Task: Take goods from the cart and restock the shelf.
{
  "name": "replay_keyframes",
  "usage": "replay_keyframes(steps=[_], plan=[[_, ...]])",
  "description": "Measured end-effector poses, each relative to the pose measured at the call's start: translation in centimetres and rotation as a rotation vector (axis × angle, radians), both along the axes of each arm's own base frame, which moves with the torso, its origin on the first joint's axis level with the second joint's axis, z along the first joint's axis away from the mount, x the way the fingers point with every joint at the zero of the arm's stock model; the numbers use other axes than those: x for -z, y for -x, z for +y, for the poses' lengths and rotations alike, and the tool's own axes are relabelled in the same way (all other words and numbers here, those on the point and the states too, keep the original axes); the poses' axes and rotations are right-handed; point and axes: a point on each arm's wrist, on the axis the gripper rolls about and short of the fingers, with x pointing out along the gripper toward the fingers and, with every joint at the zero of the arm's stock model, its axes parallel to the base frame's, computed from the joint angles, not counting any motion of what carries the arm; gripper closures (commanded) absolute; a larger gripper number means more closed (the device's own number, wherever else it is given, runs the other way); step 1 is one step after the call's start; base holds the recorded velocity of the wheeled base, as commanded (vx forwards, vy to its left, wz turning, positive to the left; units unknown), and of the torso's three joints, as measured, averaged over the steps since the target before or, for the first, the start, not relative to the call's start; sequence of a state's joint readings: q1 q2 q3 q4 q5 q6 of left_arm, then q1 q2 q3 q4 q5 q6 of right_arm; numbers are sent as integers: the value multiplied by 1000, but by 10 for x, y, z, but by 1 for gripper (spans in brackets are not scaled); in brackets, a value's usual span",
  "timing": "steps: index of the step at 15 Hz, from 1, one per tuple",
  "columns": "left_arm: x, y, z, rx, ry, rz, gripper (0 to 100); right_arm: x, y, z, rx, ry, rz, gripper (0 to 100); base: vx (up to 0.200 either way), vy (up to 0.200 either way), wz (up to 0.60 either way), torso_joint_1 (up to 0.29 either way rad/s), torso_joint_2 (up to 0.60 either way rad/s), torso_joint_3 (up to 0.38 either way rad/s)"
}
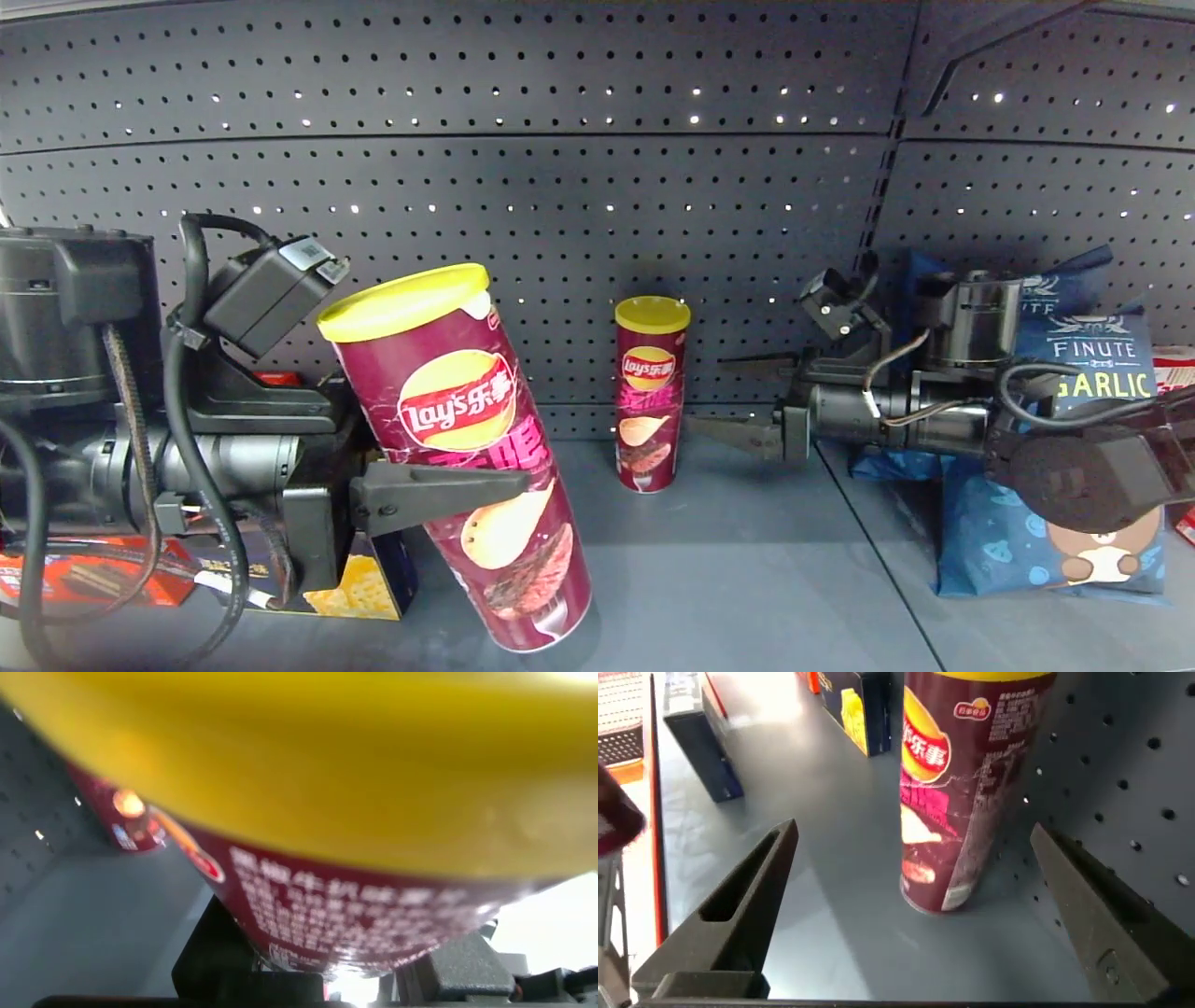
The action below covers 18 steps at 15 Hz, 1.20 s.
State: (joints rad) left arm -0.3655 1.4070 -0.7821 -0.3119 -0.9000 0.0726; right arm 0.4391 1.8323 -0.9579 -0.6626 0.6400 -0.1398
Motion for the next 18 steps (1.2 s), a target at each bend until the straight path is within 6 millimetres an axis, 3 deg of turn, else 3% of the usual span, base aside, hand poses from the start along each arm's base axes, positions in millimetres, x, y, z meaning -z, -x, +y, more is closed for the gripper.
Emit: replay_keyframes(steps=[10,18], plan=[[0,-2,0,-2,-1,4,100,35,-44,20,-92,-16,17,0,0,0,0,0,0,0],[3,-3,0,-3,-5,13,100,63,-58,31,-114,-4,54,0,0,0,0,0,0,0]])
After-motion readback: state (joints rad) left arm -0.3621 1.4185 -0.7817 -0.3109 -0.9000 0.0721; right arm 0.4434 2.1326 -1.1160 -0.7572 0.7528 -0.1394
